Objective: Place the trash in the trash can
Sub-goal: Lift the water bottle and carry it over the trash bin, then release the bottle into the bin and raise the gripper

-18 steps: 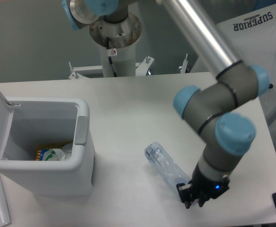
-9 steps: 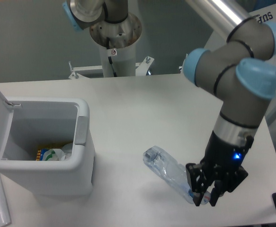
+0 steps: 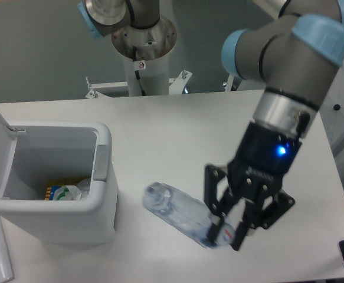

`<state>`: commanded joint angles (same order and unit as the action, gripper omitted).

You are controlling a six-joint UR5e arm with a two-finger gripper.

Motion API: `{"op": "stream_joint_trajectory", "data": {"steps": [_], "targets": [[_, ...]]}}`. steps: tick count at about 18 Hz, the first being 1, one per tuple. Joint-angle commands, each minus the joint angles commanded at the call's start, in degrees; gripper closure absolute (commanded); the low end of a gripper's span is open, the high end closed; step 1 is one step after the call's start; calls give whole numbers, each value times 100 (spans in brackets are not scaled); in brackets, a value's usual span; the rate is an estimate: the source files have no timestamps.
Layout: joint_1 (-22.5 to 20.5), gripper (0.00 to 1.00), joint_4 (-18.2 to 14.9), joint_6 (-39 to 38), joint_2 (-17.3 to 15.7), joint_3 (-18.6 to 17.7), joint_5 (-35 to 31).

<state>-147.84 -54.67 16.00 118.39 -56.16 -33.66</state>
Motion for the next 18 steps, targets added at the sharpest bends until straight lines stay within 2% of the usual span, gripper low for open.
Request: {"op": "stream_joint_trajectory", "data": {"steps": [5, 8, 11, 14, 18], "targets": [[194, 75, 281, -9, -377, -9, 255], [509, 75, 325, -17, -475, -131, 299], [765, 75, 404, -9, -817, -622, 299], [1107, 75, 764, 0, -967, -1220, 299], [1231, 75, 1019, 280, -1064, -1765, 281]]}}
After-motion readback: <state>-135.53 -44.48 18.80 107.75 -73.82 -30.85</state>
